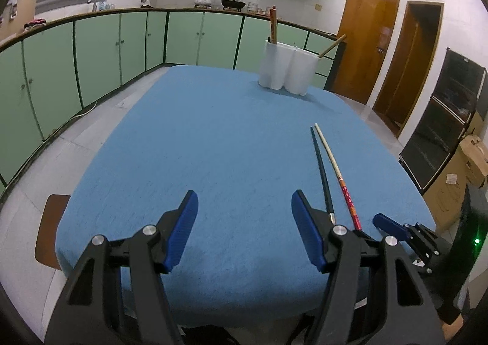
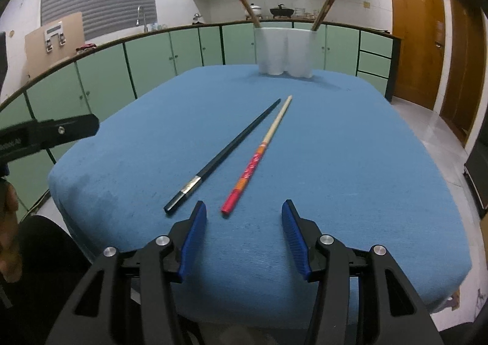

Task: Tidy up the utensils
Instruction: 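Grasp the black chopstick with the left tool while the right tool grasps the red-patterned chopstick, then lift both chopsticks and lower them into the white holder with both tools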

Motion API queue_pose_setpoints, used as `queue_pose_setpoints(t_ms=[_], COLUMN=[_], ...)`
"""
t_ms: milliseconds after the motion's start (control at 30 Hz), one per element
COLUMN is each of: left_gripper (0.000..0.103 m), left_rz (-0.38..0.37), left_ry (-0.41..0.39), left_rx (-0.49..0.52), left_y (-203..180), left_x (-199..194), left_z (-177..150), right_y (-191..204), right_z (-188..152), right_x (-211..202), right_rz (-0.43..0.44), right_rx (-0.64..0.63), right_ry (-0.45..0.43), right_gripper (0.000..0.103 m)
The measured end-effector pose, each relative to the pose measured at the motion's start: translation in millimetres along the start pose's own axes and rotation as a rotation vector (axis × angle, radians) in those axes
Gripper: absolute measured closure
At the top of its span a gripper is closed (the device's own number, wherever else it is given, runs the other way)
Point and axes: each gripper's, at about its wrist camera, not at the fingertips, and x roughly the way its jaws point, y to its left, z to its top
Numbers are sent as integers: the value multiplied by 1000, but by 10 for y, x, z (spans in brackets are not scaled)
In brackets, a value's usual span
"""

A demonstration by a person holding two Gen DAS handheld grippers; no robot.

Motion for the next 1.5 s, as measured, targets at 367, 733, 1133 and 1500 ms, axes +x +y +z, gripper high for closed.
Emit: queue_pose_setpoints(t_ms=[367,733,1133,1500], left_gripper=[44,48,95,96], left_rz=[-50,-99,-95,-135], left_ry=[32,88,91,64], left_rx=[33,126,164,123], left_y=[-269,-798,-1026,-1088], left_x=[167,415,562,500], left_z=[-90,-374,-426,-361], right_y=[-335,-789,-798,-729], right_z=[33,-34,-79,-23], right_x=[-14,-121,-184,-188], right_rz=[-77,-132,-109,-92], right_rx=[28,110,78,56], right_ry=[2,-5,-15,-12], right_gripper=[97,97,95,96])
